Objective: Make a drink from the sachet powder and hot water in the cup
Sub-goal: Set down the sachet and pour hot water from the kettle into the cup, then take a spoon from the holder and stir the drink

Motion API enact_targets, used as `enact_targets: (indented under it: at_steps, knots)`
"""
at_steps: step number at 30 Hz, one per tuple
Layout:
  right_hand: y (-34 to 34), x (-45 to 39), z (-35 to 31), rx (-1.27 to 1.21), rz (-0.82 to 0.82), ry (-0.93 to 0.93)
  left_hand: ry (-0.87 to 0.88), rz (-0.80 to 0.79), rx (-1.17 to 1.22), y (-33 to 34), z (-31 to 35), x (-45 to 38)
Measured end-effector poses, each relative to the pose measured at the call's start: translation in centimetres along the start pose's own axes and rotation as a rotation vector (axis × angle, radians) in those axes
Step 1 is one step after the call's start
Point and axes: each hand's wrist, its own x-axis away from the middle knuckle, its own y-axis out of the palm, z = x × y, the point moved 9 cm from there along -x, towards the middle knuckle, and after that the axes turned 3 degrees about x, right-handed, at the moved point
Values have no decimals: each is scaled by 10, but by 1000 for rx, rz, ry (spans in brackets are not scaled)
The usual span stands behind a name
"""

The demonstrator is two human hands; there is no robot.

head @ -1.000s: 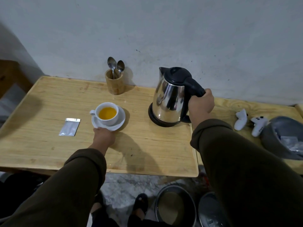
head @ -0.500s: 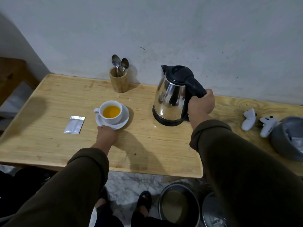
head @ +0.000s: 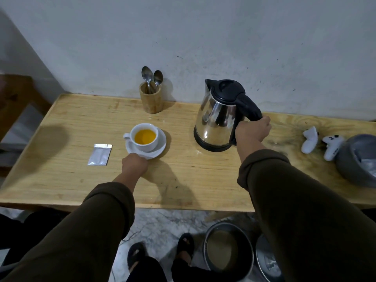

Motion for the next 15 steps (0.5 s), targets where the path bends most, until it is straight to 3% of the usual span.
enact_targets:
  at_steps: [6, 12, 15]
  knots:
    - [6, 44, 8, -37, 55, 135, 116, -19, -22, -18, -7, 3]
    - [49, 104, 3, -1, -53, 126, 102, -19, 485, -33, -33, -9]
    - [85, 133, -5, -3, -149, 116, 153, -67, 603, -39, -32, -11]
